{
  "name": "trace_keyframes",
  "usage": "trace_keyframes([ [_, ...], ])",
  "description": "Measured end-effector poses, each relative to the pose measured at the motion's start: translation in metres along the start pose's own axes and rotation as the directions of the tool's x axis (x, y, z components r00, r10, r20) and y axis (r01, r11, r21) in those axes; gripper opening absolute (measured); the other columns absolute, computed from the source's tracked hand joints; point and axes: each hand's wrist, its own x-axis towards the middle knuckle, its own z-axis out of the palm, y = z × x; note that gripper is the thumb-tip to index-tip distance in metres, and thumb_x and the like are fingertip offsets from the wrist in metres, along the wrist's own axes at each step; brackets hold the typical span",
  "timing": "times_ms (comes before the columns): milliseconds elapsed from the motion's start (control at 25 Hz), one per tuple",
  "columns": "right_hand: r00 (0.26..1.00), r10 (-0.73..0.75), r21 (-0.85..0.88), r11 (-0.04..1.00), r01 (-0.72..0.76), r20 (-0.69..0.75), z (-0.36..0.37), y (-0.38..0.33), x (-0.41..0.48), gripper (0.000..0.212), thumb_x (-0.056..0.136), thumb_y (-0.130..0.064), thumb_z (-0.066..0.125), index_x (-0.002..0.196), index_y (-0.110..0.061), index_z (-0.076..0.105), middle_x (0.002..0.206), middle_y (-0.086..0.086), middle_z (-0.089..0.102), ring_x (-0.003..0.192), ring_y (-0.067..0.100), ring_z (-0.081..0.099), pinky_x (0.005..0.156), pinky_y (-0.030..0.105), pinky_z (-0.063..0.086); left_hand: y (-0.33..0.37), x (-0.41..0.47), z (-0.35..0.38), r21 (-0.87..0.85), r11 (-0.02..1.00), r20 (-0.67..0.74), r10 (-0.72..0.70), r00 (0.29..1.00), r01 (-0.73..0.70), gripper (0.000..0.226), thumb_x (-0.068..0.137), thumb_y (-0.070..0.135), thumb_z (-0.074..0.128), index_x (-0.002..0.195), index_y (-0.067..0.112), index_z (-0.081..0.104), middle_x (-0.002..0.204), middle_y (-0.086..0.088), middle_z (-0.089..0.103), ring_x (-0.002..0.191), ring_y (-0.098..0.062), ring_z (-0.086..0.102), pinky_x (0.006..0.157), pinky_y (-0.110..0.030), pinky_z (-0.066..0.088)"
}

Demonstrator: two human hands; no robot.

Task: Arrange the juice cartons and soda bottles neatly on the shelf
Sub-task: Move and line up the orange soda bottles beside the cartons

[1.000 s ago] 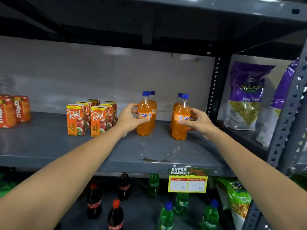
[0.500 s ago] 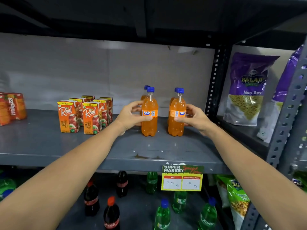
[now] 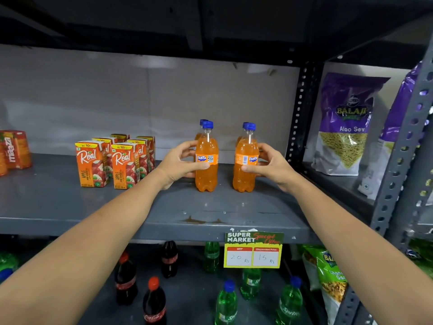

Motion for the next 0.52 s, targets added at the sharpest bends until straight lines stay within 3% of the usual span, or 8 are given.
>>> trace_keyframes([
  [520, 0.999, -0.013, -0.019, 1.000, 0.012, -0.049, 0.010, -0.004, -0.006, 0.067, 0.070, -0.020, 0.080, 0.128, -0.016, 0.046, 0.125, 0.007, 0.059, 0.112, 0.024, 0.058, 0.093, 0.049, 0.052, 0.003, 0.005, -0.012, -0.038, 0.998, 0.071, -0.041, 0.997, 0.044, 0.070, 0.067, 0.014, 0.080, 0.130, 0.024, 0.051, 0.128, -0.005, 0.056, 0.116, -0.021, 0.058, 0.073, -0.037, 0.060],
])
